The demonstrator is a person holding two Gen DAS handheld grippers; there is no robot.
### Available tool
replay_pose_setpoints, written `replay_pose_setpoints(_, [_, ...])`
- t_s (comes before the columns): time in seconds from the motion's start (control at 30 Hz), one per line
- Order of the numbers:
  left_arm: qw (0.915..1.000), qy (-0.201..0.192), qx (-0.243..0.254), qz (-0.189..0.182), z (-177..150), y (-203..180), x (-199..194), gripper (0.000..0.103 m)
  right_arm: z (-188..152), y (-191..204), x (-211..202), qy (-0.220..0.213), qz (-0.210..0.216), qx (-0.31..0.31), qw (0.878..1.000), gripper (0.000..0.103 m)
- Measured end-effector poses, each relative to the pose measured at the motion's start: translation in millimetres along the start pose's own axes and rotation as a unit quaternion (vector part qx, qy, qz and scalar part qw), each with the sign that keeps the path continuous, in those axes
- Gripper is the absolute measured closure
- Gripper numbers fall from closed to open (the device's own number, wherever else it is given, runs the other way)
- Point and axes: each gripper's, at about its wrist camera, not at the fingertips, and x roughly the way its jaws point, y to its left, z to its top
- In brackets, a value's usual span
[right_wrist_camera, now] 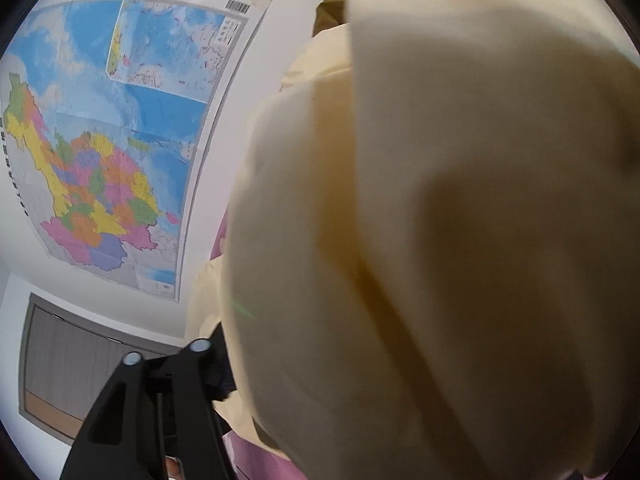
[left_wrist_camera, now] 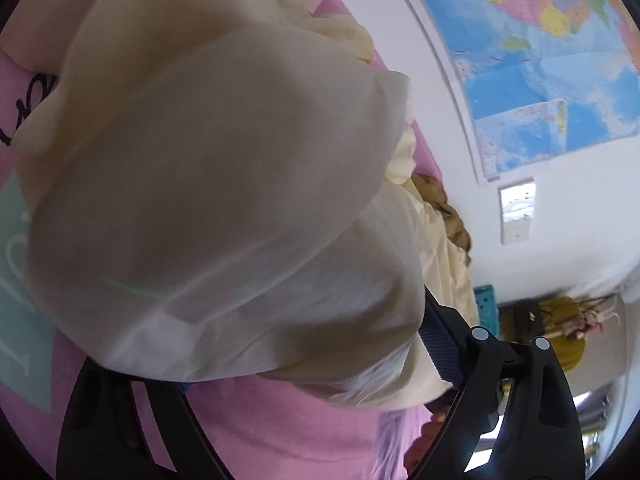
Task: Fold large clothes
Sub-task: 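Lift the bundled trousers with both tools and carry them toward the pink shirt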
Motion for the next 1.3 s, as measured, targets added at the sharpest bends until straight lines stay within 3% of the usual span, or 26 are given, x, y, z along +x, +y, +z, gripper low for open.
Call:
replay_pose_setpoints(0.1, [0.9986, -0.013, 0.038, 0.034, -2.9, -11.7, 2.7, 0.03, -2.4, 6.2, 4.6, -0.001, -0.016, -0.017, 1.0, 0.033])
replay_pose_setpoints(0.27, [0.9966, -0.011, 0.07, 0.041, -5.5, -14.9, 0.9, 0.049, -6.9, 6.8, 1.7, -0.009, -0.009, -0.037, 0.999, 0.061])
replay_pose_setpoints(0.37, [0.9935, -0.02, 0.1, 0.05, -8.5, -20.1, -1.3, 0.056, -11.4, 19.5, -4.2, -0.019, -0.006, -0.07, 0.997, 0.067])
replay_pose_setpoints(0.83, [0.9847, -0.024, 0.17, 0.031, -15.9, -46.1, -25.0, 0.059, -16.1, 63.2, -28.8, -0.051, 0.013, -0.141, 0.989, 0.071])
replay_pose_setpoints(1.3, [0.9717, -0.042, 0.232, 0.01, -16.5, -90.0, -43.7, 0.061, -5.3, 109.4, -82.2, -0.097, 0.039, -0.22, 0.97, 0.073])
